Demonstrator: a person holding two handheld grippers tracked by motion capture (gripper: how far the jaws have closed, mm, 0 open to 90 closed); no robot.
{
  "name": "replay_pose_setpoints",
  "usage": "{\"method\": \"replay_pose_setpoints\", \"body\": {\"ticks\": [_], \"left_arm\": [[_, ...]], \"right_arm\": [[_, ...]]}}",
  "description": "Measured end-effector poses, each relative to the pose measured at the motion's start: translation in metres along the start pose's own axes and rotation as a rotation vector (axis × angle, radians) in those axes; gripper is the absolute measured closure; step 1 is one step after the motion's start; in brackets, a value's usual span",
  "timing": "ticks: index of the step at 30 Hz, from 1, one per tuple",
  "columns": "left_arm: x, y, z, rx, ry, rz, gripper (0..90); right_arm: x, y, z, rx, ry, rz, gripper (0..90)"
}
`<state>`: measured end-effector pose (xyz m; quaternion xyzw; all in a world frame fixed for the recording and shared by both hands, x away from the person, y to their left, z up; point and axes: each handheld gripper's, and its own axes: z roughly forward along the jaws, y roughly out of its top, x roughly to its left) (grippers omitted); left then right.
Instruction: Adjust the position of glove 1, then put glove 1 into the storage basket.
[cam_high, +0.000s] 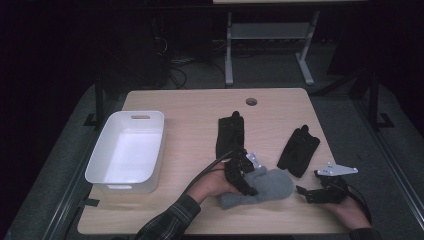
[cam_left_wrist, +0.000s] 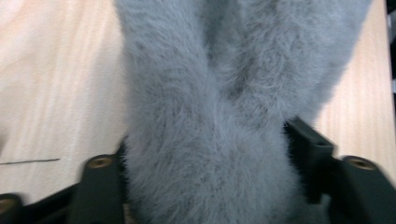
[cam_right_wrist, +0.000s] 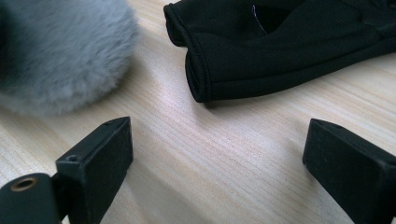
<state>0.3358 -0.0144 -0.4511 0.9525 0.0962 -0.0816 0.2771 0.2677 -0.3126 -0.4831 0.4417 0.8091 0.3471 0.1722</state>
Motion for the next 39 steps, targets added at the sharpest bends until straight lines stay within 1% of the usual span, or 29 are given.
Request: {"method": "replay_pose_setpoints", "body": {"ticks": [1,2,4,5,6,8,9,10,11,12,13,16,19,20,21,22,23,24,25,27,28,29,30,31,32,33,34,35,39], "left_arm": [[0.000,0.000,0.000,0.004,-0.009,0.008,45.2],[0.000,0.000,-0.001,0.006,-0.014,0.019,52.2],[-0.002,0.000,-0.002,0.004,-0.018,0.026,57.5],[-0.002,0.001,-0.003,0.008,-0.013,0.041,59.5],[-0.002,0.001,-0.003,0.008,-0.013,0.041,61.1],[-0.002,0.001,-0.004,0.010,-0.017,0.028,62.2],[-0.001,0.002,-0.005,0.014,-0.025,0.001,63.5],[-0.001,0.002,-0.005,0.014,-0.025,0.001,64.2],[0.000,0.002,-0.008,0.010,-0.029,-0.019,64.9],[0.000,0.002,-0.008,0.010,-0.029,-0.019,65.5],[0.000,0.002,-0.009,0.012,-0.032,-0.033,65.5],[0.000,0.003,-0.017,0.001,-0.021,-0.059,66.9],[0.000,0.002,-0.020,-0.003,-0.023,-0.067,67.0],[0.001,0.002,-0.025,-0.007,-0.014,-0.069,67.1],[0.001,0.002,-0.025,-0.007,-0.014,-0.069,67.1],[0.001,0.001,-0.027,-0.008,-0.009,-0.071,67.1],[0.003,0.000,-0.034,-0.020,-0.005,-0.073,67.1],[0.003,-0.001,-0.037,-0.036,-0.005,-0.082,67.1],[0.003,-0.001,-0.037,-0.036,-0.005,-0.082,67.0],[0.005,-0.002,-0.044,-0.058,-0.002,-0.096,67.0],[0.007,-0.003,-0.048,-0.056,0.003,-0.094,67.0],[0.008,-0.004,-0.052,-0.061,0.010,-0.100,67.0],[0.009,-0.005,-0.060,-0.074,0.017,-0.114,67.0],[0.009,-0.005,-0.060,-0.074,0.017,-0.114,67.0],[0.011,-0.006,-0.064,-0.076,0.020,-0.113,67.0],[0.013,-0.008,-0.073,-0.089,0.023,-0.128,66.9],[0.014,-0.009,-0.076,-0.097,0.027,-0.135,66.9],[0.014,-0.009,-0.076,-0.097,0.027,-0.135,66.8],[0.018,-0.013,-0.092,-0.114,0.050,-0.151,66.8]], "right_arm": [[0.000,0.000,0.000,0.000,0.000,0.000,8.3],[0.000,0.000,0.000,0.000,0.000,0.000,8.2],[0.000,0.000,0.000,0.000,0.000,0.000,8.2],[0.000,0.000,0.000,0.000,0.000,0.000,8.2],[0.000,0.000,0.000,0.000,0.000,0.000,8.2],[0.000,0.000,0.000,0.000,0.000,0.000,8.2],[0.000,0.000,0.000,0.000,0.000,0.000,8.3],[0.000,0.000,0.000,0.000,0.000,0.000,8.3],[0.000,0.000,0.000,0.000,0.000,0.000,8.3],[0.000,0.000,0.000,0.000,0.000,0.000,8.3],[0.000,0.000,0.000,0.000,0.000,0.000,8.3],[0.000,0.000,0.000,-0.001,0.000,0.005,8.3],[0.000,0.000,0.000,0.000,0.001,0.003,8.3],[0.000,0.000,0.000,0.000,0.001,0.002,8.3],[0.000,0.000,0.000,0.000,0.001,0.002,8.3],[0.000,0.000,0.000,0.000,0.001,0.002,8.3],[0.000,0.000,0.000,0.000,0.001,0.002,8.3],[0.000,0.000,0.000,0.000,0.001,0.002,8.3],[0.000,0.000,0.000,0.000,0.001,0.002,8.3],[0.000,0.000,0.000,0.000,0.001,0.001,8.3],[0.000,0.000,0.000,0.000,0.001,0.001,8.3],[0.000,0.000,0.000,0.001,0.001,0.001,8.3],[0.000,0.000,0.000,0.000,0.001,0.001,8.3],[0.000,0.000,0.000,0.000,0.001,0.001,8.3],[0.000,0.000,0.000,0.000,0.001,0.001,8.3],[0.000,0.000,0.000,0.000,0.001,0.001,8.3],[0.000,0.000,0.000,0.000,0.001,0.000,8.3],[0.000,0.000,0.000,0.000,0.001,0.000,8.3],[0.000,0.000,0.000,0.000,0.001,0.001,8.3]]}}
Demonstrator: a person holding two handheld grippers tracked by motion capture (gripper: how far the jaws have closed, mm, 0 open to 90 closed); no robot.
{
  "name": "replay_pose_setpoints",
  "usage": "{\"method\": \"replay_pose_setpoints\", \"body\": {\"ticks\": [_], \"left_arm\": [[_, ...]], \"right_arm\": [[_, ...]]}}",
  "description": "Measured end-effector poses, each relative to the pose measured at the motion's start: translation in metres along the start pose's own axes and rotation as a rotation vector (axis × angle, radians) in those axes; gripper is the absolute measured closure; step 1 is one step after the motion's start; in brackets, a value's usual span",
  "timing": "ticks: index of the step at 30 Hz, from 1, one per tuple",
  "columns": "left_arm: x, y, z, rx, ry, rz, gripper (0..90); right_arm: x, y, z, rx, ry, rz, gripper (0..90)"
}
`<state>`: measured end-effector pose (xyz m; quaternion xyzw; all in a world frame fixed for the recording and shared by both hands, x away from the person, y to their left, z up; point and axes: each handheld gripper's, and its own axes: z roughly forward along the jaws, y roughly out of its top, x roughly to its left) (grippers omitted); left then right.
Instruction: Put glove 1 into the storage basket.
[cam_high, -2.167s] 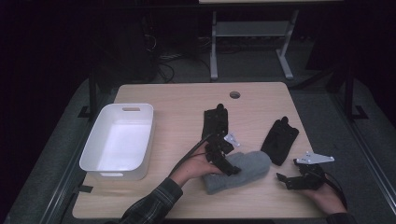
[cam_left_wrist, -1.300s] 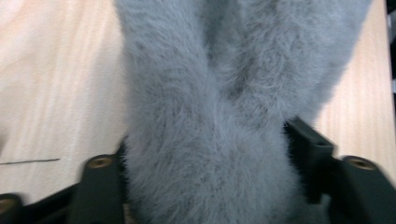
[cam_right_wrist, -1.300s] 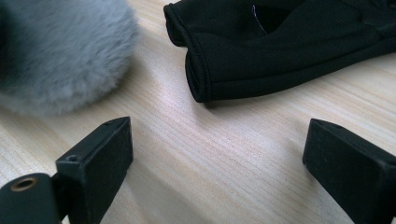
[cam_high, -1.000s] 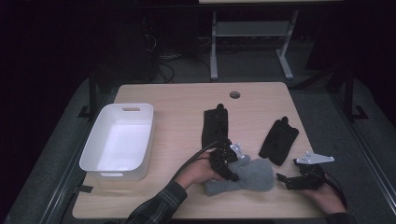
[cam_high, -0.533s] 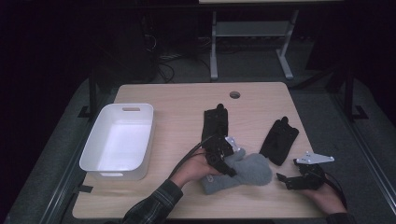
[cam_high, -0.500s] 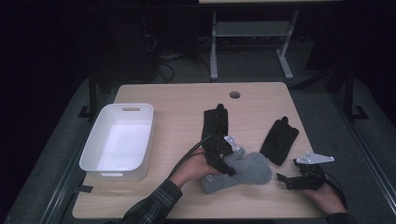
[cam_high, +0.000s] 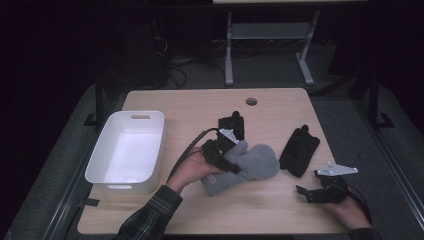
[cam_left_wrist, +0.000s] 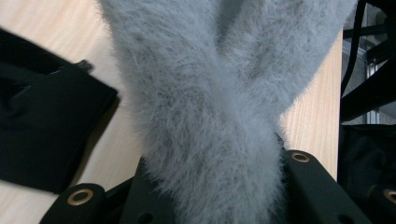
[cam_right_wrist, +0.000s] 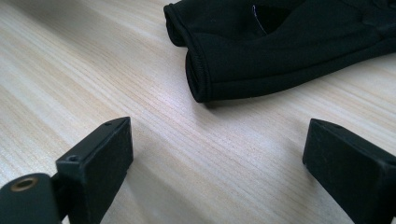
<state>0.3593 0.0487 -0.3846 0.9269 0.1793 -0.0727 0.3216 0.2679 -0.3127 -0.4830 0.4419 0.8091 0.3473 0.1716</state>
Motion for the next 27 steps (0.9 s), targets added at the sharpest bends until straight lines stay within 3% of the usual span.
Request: {"method": "replay_pose_setpoints", "body": {"ticks": [5,14,27], "left_arm": [[0.005,-0.002,-0.025,-0.028,0.035,-0.022,66.7],[0.013,-0.006,-0.056,-0.058,0.072,-0.053,66.7],[0.029,-0.026,-0.108,-0.116,0.152,-0.122,66.6]], "right_arm": [[0.000,0.000,0.000,0.000,0.000,0.001,8.3],[0.000,0.000,0.000,0.000,0.000,0.001,8.2],[0.000,0.000,0.000,0.000,0.000,0.001,8.2]]}}
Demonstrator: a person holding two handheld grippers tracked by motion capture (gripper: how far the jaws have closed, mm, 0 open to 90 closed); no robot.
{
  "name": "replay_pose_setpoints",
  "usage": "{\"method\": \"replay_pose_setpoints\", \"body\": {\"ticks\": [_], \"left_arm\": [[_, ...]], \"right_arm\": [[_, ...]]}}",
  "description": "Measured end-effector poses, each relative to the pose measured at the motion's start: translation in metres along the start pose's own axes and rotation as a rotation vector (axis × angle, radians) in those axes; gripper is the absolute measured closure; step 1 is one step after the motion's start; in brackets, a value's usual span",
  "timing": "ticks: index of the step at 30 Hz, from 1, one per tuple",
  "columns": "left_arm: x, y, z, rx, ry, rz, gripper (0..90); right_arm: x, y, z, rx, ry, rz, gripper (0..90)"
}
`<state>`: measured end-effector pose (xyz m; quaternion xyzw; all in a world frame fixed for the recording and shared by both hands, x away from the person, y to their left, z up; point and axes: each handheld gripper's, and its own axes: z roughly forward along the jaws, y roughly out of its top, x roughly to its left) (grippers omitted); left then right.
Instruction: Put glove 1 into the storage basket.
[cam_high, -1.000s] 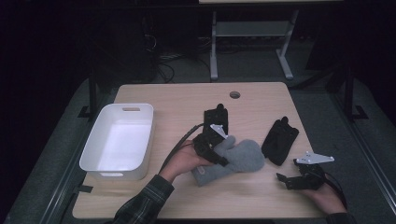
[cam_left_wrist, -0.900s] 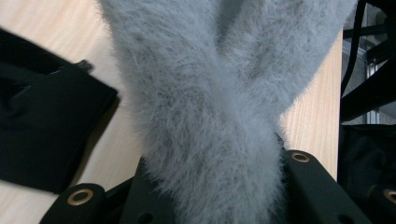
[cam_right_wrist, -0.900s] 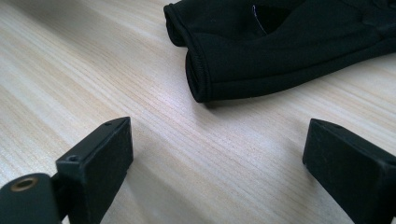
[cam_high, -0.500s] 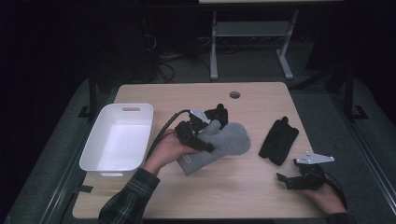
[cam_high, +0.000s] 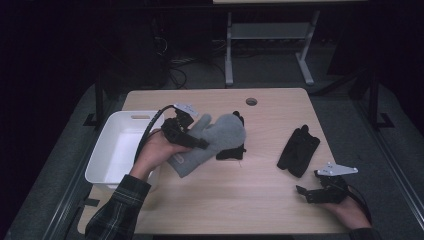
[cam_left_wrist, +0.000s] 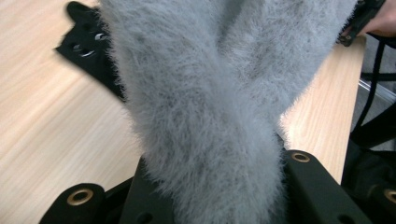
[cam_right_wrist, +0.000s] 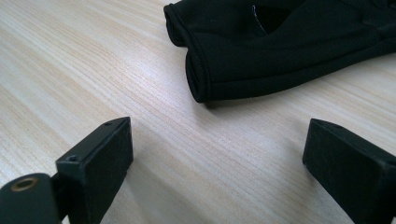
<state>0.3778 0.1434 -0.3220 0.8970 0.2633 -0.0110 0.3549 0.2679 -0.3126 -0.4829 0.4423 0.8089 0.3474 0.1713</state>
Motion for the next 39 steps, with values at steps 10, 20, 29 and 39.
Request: {"method": "replay_pose_setpoints", "body": {"ticks": [10,20,29,39], "left_arm": [[0.019,-0.019,-0.041,-0.041,0.075,-0.062,66.6],[0.038,-0.049,-0.088,-0.090,0.158,-0.145,66.6],[0.054,-0.077,-0.113,-0.105,0.217,-0.213,66.6],[0.076,-0.115,-0.134,-0.122,0.273,-0.313,66.6]], "right_arm": [[0.000,0.000,0.000,0.000,0.000,0.000,8.3],[0.000,0.000,0.000,0.000,0.000,0.000,8.3],[0.000,0.000,0.000,0.000,0.000,-0.001,8.2],[0.000,0.000,0.000,0.000,-0.001,-0.001,8.3]]}}
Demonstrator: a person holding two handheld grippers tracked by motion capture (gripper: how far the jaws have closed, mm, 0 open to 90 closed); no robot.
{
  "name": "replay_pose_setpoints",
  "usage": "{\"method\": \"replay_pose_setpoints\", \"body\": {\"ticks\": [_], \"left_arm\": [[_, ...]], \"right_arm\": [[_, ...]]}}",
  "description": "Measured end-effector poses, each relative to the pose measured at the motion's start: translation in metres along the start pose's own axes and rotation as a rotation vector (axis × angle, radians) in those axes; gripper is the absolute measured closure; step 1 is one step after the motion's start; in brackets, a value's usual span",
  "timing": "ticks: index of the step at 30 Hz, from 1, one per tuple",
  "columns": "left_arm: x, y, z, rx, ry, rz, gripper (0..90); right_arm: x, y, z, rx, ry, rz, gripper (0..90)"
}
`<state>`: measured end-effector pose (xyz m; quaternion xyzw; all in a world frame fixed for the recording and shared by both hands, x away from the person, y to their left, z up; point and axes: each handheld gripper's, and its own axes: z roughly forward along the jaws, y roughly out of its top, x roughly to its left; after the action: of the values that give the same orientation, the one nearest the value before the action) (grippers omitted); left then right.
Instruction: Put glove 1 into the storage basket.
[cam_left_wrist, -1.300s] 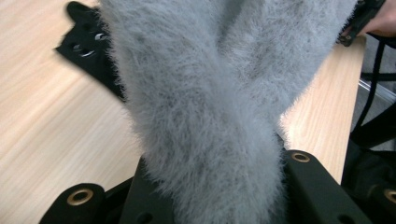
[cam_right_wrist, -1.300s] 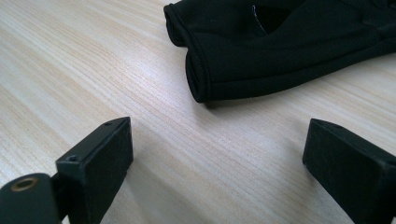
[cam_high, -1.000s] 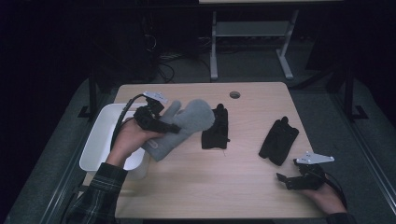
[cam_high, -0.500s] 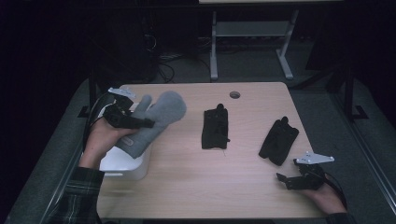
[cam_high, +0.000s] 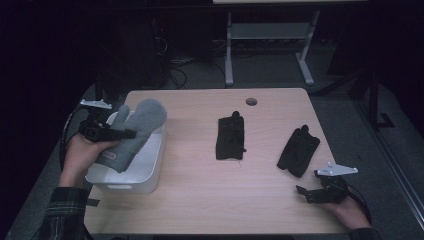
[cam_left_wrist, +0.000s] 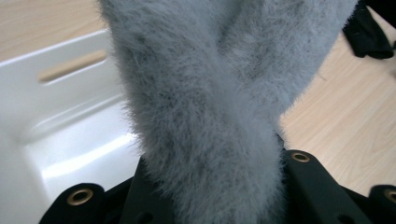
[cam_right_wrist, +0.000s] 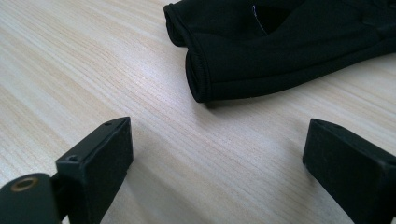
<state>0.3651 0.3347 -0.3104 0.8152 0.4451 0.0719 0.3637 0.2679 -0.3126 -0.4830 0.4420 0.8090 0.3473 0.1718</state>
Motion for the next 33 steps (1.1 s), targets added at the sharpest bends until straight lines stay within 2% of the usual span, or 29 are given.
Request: {"method": "replay_pose_setpoints", "body": {"ticks": [1,5,6,10,13,14,19,23,26,31,33], "left_arm": [[0.006,-0.005,0.001,0.006,0.011,-0.013,66.6],[0.015,-0.013,0.003,0.011,0.025,-0.041,66.6],[0.021,-0.018,0.004,0.020,0.025,-0.058,66.6],[0.030,-0.025,0.010,0.036,0.022,-0.086,66.6],[0.036,-0.030,0.020,0.067,0.017,-0.101,66.6],[0.039,-0.032,0.029,0.076,0.012,-0.119,66.5],[0.044,-0.036,0.046,0.119,0.010,-0.125,65.9],[0.051,-0.042,0.067,0.161,0.016,-0.169,64.8],[0.053,-0.046,0.072,0.163,0.022,-0.185,63.5],[0.056,-0.049,0.078,0.216,0.070,-0.179,57.7],[0.056,-0.048,0.079,0.222,0.073,-0.174,52.4]], "right_arm": [[0.000,0.000,0.000,0.000,0.000,0.000,8.3],[0.000,0.000,0.000,0.000,0.000,-0.001,8.3],[0.000,0.000,0.000,0.000,0.000,-0.001,8.3],[0.000,0.000,0.000,-0.001,0.000,0.001,8.2],[0.000,0.000,0.000,-0.001,0.000,0.001,8.3],[0.000,0.000,0.000,-0.001,0.000,0.001,8.3],[0.000,0.000,0.000,-0.001,0.000,0.002,8.3],[0.000,0.000,0.000,-0.001,0.000,0.002,8.3],[0.000,0.000,0.000,-0.001,0.000,0.002,8.3],[0.000,0.000,0.000,-0.001,0.000,0.002,8.3],[0.000,0.000,0.000,-0.001,0.000,0.002,8.3]]}}
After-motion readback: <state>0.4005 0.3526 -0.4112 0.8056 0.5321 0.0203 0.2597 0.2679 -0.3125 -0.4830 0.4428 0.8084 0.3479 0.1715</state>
